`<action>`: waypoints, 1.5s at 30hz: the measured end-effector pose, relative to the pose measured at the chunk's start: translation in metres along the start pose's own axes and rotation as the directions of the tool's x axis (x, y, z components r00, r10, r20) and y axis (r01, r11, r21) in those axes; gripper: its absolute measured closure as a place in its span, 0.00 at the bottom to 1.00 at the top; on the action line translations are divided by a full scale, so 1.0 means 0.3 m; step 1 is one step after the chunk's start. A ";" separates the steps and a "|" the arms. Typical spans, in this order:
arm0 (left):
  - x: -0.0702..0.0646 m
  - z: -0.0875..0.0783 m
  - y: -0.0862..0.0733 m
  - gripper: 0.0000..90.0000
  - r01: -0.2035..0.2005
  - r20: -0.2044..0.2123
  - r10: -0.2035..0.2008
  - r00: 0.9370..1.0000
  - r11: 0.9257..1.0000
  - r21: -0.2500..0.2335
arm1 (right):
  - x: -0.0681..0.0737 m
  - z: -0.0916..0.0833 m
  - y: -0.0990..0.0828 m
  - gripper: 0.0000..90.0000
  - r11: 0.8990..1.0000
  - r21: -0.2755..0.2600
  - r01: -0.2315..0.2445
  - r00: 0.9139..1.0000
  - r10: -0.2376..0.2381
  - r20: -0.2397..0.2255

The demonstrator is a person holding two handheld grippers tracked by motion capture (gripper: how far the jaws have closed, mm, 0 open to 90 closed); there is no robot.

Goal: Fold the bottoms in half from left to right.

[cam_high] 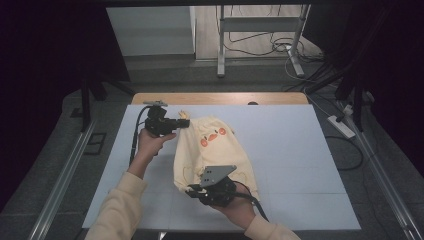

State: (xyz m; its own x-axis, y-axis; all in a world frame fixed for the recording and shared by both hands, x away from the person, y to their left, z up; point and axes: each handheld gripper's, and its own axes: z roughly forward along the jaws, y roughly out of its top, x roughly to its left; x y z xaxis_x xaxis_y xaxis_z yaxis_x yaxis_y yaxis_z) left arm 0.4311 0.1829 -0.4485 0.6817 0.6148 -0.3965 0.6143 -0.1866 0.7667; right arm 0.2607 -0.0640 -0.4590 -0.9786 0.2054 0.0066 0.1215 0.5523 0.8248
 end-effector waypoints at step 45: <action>-0.078 0.151 -0.008 0.95 -0.069 -0.015 0.069 0.997 0.997 0.024 | -0.043 -0.168 -0.143 0.90 0.996 0.038 -0.084 0.993 0.081 0.092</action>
State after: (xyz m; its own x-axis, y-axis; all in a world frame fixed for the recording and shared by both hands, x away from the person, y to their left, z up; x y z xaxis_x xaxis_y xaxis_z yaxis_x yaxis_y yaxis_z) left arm 0.4316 0.1345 -0.4640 0.7166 0.6118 -0.3349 0.5754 -0.2472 0.7796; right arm 0.2596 -0.1312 -0.4660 -0.9463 0.3226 0.0211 0.2098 0.5629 0.7995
